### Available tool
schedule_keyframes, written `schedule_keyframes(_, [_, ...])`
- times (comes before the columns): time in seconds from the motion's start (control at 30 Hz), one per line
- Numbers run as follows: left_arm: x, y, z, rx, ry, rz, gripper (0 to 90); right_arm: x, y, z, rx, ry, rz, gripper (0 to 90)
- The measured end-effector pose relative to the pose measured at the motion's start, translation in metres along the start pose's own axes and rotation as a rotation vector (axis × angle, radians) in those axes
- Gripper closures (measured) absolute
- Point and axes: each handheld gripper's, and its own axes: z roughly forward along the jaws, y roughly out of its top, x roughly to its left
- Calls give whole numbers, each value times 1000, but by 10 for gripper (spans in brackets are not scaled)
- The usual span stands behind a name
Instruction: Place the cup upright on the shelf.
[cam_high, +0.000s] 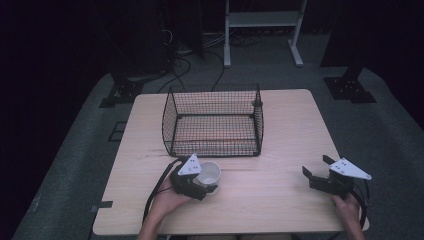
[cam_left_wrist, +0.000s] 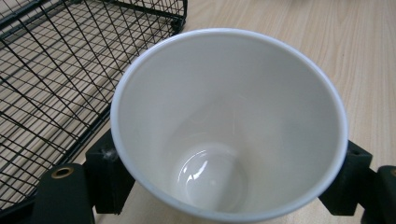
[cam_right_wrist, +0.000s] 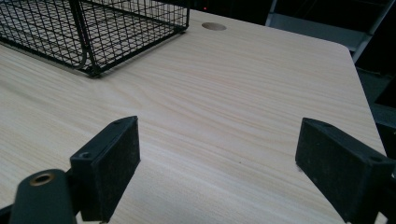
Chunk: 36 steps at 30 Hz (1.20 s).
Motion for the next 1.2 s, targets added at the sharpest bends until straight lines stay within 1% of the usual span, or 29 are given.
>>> schedule_keyframes(0.3, [-1,17,-5,-18,-23,26,205,0,0,0,1,-2,1,131])
schedule_keyframes(0.47, [0,26,-8,-9,-35,44,205,0,0,0,0,-1,1,131])
schedule_keyframes(0.67, [1,38,-11,-14,-51,53,205,0,0,0,0,0,2,130])
schedule_keyframes(0.73, [3,45,-13,-12,-58,64,206,0,0,0,0,-2,1,131])
schedule_keyframes(0.77, [4,48,-14,-16,-60,62,206,0,0,0,0,-2,1,131])
schedule_keyframes(0.8, [4,48,-14,-16,-60,62,206,0,0,0,0,-2,1,131])
schedule_keyframes(0.83, [7,54,-15,-19,-72,69,206,0,0,0,0,-2,0,131])
schedule_keyframes(0.87, [7,54,-15,-19,-72,69,206,0,0,0,0,-2,0,131])
schedule_keyframes(0.93, [10,62,-16,-21,-78,74,206,0,0,0,1,-2,0,131])
schedule_keyframes(0.97, [10,62,-16,-21,-78,74,206,0,0,0,2,-2,2,131])
schedule_keyframes(1.03, [12,67,-17,-22,-83,81,206,0,0,0,2,-2,2,131])
schedule_keyframes(1.07, [14,73,-18,-20,-89,87,206,0,0,0,2,-2,2,130])
schedule_keyframes(1.2, [17,83,-19,-16,-99,100,206,0,0,0,3,-2,6,131])
